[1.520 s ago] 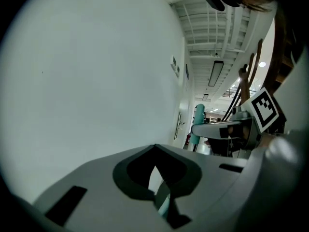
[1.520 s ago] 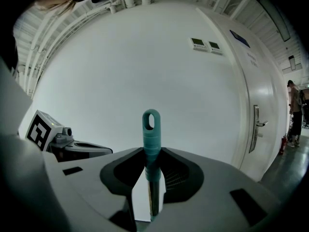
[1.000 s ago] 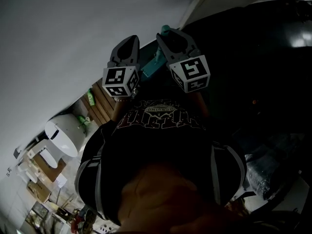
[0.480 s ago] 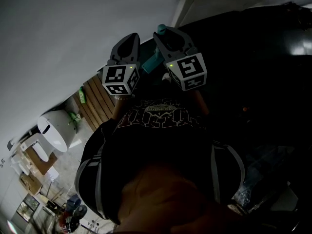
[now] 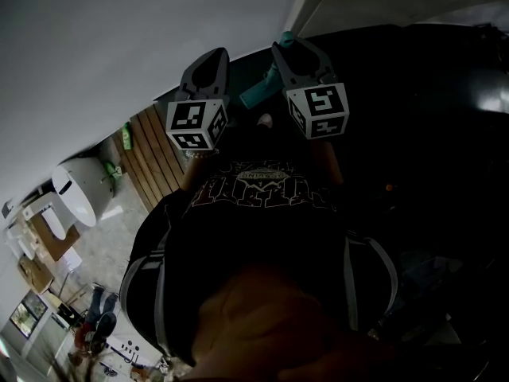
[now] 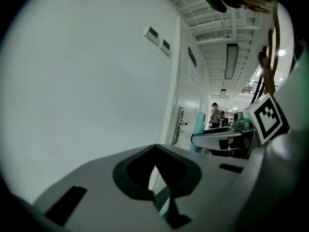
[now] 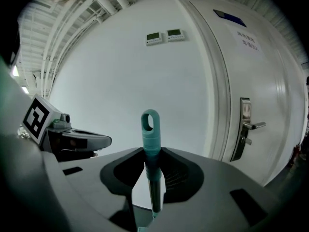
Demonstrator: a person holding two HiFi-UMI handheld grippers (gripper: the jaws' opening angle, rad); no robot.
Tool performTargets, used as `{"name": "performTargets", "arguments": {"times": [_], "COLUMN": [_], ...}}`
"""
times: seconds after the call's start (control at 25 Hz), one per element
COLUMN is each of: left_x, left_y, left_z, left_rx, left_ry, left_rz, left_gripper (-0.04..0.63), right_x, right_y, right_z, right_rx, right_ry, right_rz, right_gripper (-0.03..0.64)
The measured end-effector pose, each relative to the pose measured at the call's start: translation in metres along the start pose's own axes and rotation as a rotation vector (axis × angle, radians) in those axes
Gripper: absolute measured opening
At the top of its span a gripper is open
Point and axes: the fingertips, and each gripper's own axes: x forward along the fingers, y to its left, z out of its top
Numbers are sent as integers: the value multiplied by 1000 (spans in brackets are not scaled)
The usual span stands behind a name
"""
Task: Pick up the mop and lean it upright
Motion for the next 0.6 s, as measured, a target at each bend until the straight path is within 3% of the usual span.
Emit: {"name": "performTargets", "arguments": {"times": [0.6], "left_x": [40], "left_y": [2], "left_z": [10], "left_rx": [27], "left_ry": [31], "left_rz": [-131], "left_gripper": [44], "right_x": [17], "right_y": [-58], "right_z": [-17], "right_rx": [69], "right_ry": [46], "right_rz": [-190], "right_gripper": [117]}}
